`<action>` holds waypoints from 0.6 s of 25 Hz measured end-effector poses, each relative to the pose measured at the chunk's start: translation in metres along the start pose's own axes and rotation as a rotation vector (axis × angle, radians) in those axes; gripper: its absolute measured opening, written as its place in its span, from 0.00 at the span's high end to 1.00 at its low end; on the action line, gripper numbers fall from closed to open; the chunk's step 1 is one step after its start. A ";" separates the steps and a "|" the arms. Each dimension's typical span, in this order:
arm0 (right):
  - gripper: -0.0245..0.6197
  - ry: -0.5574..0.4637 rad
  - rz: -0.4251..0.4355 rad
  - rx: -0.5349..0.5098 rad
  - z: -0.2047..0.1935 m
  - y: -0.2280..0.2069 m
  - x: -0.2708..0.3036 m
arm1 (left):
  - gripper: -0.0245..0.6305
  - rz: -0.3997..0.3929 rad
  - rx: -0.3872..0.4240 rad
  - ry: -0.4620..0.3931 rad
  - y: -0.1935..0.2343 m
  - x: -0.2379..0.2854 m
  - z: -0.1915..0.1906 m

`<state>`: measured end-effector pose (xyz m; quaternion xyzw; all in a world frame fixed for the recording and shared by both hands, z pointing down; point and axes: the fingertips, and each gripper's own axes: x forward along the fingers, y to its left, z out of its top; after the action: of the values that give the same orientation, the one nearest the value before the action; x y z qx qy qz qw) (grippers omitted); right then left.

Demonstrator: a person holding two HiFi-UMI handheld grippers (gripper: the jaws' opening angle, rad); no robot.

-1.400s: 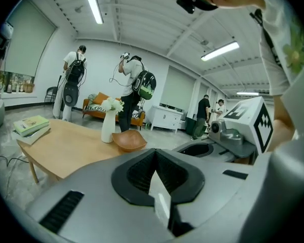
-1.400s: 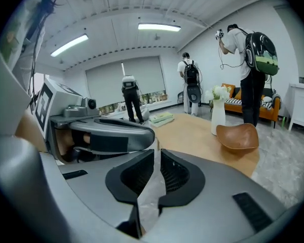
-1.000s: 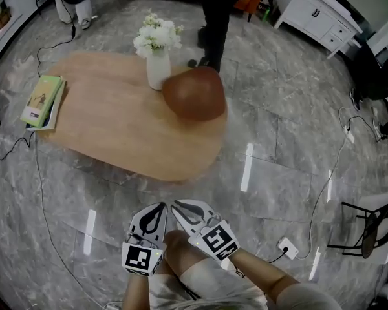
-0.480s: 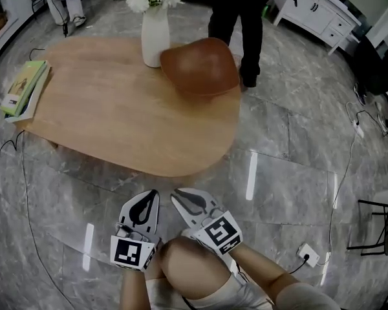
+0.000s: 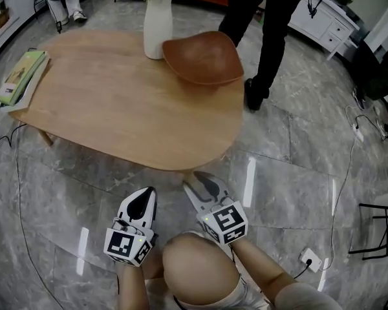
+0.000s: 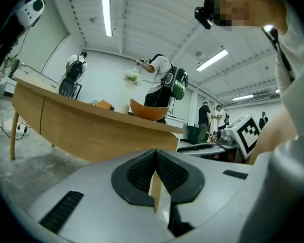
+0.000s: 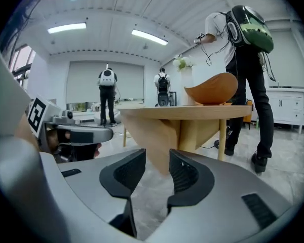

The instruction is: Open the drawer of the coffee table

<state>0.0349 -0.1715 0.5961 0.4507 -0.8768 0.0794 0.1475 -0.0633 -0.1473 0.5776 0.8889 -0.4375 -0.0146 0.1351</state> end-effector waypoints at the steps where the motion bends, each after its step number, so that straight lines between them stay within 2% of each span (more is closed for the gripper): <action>1: 0.77 -0.003 -0.012 0.000 0.001 -0.007 0.002 | 0.95 0.005 -0.002 0.002 0.002 0.000 -0.002; 5: 0.77 -0.019 -0.016 -0.007 0.007 -0.022 0.012 | 0.95 0.008 0.009 0.004 0.006 0.002 -0.001; 10: 0.77 -0.038 0.042 -0.050 0.010 -0.016 0.026 | 0.95 -0.006 0.024 0.016 0.003 0.004 -0.002; 15: 0.79 -0.059 0.092 -0.018 0.009 -0.015 0.023 | 0.95 0.000 0.052 0.028 -0.002 0.006 -0.003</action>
<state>0.0326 -0.2001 0.5953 0.4106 -0.9013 0.0649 0.1218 -0.0573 -0.1497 0.5806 0.8921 -0.4360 0.0091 0.1181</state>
